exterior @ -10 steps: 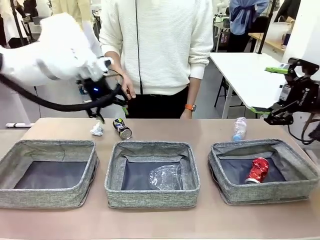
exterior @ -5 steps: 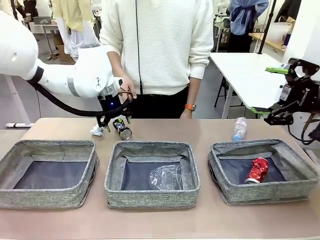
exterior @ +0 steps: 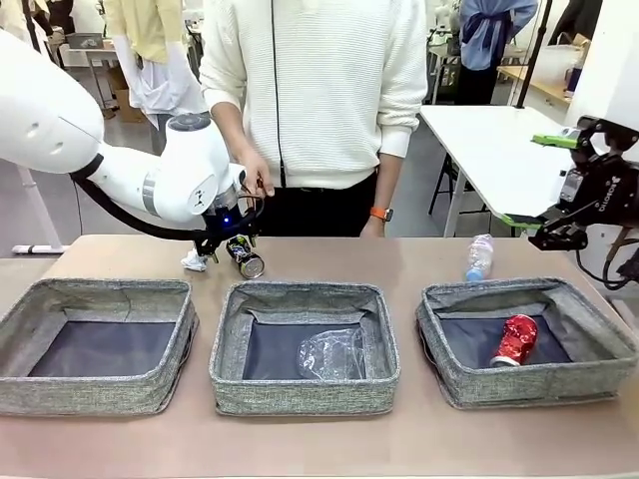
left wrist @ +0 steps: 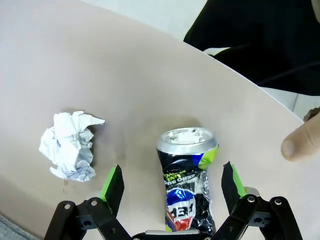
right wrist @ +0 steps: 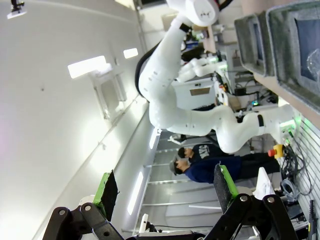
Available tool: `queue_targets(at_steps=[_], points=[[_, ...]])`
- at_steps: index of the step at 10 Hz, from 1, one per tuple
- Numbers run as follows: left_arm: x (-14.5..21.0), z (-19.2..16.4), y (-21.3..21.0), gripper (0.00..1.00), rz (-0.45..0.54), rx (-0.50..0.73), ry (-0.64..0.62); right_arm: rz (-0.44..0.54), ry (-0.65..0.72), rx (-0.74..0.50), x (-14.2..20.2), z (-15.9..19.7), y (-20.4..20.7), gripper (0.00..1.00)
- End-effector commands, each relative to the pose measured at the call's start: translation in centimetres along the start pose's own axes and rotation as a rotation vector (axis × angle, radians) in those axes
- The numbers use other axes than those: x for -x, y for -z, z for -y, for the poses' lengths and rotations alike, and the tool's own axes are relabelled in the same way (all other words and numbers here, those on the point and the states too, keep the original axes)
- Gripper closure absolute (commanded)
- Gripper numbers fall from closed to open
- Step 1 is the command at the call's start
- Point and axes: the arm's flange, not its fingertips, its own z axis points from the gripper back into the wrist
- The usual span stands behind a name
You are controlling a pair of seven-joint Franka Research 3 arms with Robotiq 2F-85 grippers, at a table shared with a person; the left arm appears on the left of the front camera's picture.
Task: Sort the waste into the appropriate baskets.
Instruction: Pick up the waste item pointed out by the person.
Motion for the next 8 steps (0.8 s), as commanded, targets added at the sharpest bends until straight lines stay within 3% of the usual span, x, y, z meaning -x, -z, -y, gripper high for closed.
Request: queue_targets(at_steps=[1, 3, 4, 5, 6, 7, 8], points=[[0.85, 0.1, 0.18, 0.0, 0.023, -0.015, 0.014, -0.001, -0.005, -0.014, 0.09, -0.4, 0.04, 0.0], [0.78, 0.08, 0.28, 0.0, 0.018, -0.001, 0.011, -0.001, -0.005, -0.014, 0.09, -0.4, 0.04, 0.0], [0.85, 0.12, 0.22, 0.6, 0.036, -0.016, 0.018, -0.001, -0.005, -0.014, 0.09, -0.4, 0.04, 0.0], [0.86, 0.08, 0.19, 0.6, 0.04, -0.015, 0.025, -0.001, -0.005, -0.014, 0.09, -0.4, 0.04, 0.0], [0.86, -0.03, 0.26, 1.0, 0.04, -0.023, 0.028, -0.001, -0.005, -0.014, 0.09, -0.4, 0.04, 0.0], [0.87, -0.08, 0.32, 0.65, 0.039, -0.026, 0.029, -0.001, -0.005, -0.014, 0.09, -0.4, 0.04, 0.0], [0.85, -0.12, 0.34, 1.0, 0.032, -0.028, 0.026, -0.001, -0.005, -0.014, 0.09, -0.4, 0.04, 0.0]])
